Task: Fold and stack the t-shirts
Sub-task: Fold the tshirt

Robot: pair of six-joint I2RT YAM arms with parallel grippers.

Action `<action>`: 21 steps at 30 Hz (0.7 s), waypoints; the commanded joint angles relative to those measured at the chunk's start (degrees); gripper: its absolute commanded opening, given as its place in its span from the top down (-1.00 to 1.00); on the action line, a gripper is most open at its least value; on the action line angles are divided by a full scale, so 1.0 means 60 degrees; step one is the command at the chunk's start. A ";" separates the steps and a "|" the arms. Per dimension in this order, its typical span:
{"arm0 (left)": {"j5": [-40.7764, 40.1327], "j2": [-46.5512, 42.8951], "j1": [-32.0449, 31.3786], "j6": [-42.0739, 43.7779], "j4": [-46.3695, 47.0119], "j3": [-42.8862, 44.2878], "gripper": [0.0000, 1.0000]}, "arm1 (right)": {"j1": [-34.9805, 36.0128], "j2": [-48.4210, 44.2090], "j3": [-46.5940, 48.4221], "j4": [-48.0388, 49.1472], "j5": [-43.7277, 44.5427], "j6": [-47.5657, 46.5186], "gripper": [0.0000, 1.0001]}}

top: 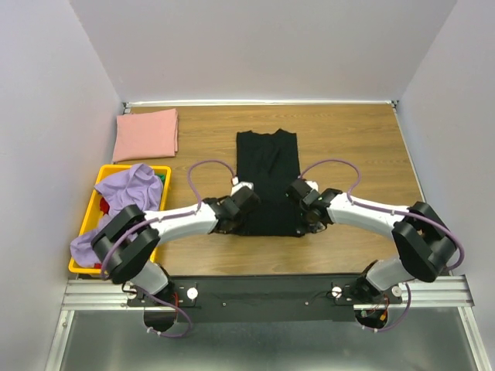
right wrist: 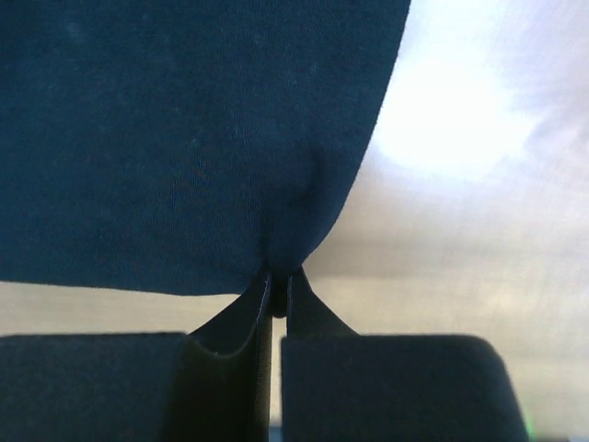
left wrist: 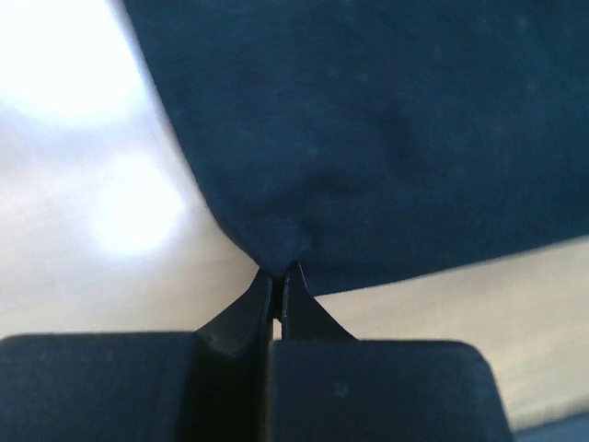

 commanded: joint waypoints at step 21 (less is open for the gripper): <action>0.0593 -0.6291 -0.3224 -0.4708 -0.5351 -0.0420 1.00 | 0.3883 -0.1656 0.4955 -0.7278 0.0809 0.2240 0.99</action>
